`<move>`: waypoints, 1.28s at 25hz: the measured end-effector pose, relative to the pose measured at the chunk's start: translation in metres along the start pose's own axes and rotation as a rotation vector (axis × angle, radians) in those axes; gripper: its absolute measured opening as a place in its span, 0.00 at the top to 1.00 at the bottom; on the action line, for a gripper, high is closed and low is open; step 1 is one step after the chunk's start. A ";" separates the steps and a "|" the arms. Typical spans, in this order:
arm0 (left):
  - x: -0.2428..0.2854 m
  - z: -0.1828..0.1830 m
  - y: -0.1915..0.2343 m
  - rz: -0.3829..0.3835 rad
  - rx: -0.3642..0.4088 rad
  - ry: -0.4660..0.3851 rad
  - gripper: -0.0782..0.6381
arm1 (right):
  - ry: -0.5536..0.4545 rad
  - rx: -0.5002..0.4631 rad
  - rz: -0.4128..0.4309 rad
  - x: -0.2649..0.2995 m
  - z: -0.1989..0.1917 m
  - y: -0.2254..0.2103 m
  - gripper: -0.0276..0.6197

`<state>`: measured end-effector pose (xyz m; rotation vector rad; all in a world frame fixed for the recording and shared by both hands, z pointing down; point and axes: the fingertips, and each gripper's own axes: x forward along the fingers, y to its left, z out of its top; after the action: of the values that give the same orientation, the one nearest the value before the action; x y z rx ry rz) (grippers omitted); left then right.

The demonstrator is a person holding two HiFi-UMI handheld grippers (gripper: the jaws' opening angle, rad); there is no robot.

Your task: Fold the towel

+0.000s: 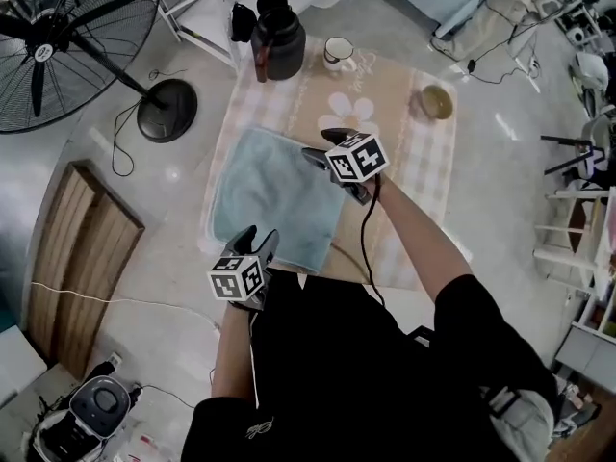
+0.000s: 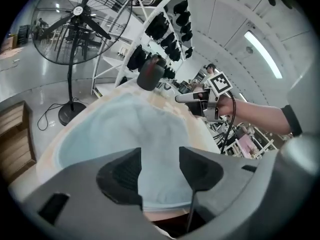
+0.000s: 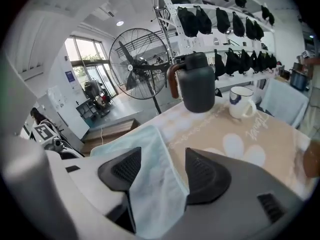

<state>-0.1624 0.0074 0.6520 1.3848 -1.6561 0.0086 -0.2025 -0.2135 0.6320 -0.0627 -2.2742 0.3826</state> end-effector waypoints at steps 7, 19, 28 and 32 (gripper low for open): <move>0.022 -0.017 -0.040 -0.022 0.056 0.049 0.58 | 0.047 -0.013 -0.021 -0.043 -0.055 -0.035 0.57; 0.038 -0.077 -0.105 -0.008 0.210 0.164 0.58 | 0.131 -0.067 0.058 -0.049 -0.117 -0.048 0.56; 0.060 -0.138 -0.122 0.033 0.389 0.307 0.58 | 0.212 -0.059 0.071 -0.020 -0.133 -0.065 0.57; 0.069 -0.156 -0.116 0.065 0.465 0.350 0.58 | 0.204 -0.024 0.063 -0.023 -0.135 -0.068 0.72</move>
<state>0.0312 -0.0034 0.7217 1.5595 -1.4501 0.6739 -0.0819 -0.2484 0.7200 -0.1780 -2.0787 0.3653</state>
